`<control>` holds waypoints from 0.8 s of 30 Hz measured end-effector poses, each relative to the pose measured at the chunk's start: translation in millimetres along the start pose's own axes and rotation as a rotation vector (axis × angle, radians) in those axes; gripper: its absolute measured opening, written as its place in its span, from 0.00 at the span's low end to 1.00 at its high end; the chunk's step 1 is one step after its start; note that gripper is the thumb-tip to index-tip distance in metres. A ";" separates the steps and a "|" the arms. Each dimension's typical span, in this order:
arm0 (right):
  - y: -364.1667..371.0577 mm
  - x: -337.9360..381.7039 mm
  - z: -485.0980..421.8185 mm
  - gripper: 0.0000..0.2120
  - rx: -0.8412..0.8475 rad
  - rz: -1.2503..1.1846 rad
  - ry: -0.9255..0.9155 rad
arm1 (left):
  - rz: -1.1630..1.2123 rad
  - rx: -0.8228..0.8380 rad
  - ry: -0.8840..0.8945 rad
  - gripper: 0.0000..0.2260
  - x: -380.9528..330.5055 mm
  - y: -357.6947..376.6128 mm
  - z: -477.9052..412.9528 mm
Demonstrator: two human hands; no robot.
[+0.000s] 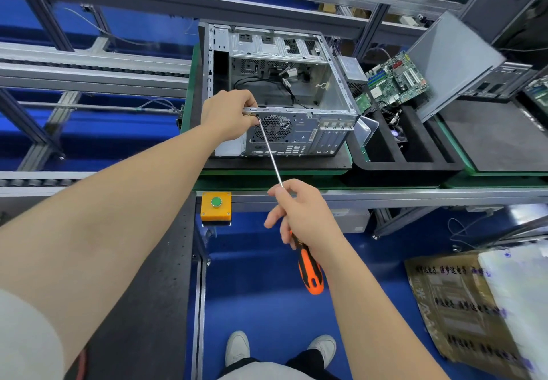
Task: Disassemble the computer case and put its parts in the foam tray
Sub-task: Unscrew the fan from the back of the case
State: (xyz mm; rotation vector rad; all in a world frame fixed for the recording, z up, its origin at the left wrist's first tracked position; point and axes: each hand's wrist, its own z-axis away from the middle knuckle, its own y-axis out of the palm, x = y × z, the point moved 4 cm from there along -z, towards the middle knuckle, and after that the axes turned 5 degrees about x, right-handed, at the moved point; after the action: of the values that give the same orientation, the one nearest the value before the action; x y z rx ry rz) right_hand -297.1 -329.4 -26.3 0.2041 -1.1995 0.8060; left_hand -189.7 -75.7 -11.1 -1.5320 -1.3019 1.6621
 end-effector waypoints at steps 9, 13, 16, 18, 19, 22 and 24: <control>32.1 13.7 8.4 0.14 0.698 -1.662 0.143 | -0.006 -0.007 -0.004 0.09 -0.1 1.3 -0.8; 29.7 15.7 2.8 0.14 0.465 -1.368 0.095 | -0.009 0.001 -0.004 0.09 0.6 1.0 -1.0; 23.4 13.0 -1.0 0.13 0.271 -0.977 0.044 | -0.014 -0.001 0.001 0.10 1.4 1.4 -1.8; 21.4 11.8 -2.4 0.14 0.177 -0.738 0.021 | -0.014 -0.001 0.004 0.10 1.4 1.6 -1.8; 20.7 11.6 -2.3 0.13 0.135 -0.600 0.017 | -0.011 -0.001 0.004 0.10 1.3 1.6 -1.9; 16.5 11.6 -1.7 0.12 -0.008 -0.141 0.015 | -0.005 -0.006 0.003 0.09 1.7 2.2 -2.0; 12.5 10.7 -3.2 0.11 -0.127 0.168 0.014 | -0.005 -0.009 0.002 0.09 2.1 2.6 -2.0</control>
State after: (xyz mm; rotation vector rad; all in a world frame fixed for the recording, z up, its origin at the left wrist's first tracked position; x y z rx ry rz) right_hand -301.5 -314.0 -21.4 -0.0066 -1.2620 0.8723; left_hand -187.7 -74.4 -14.1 -1.5344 -1.3130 1.6537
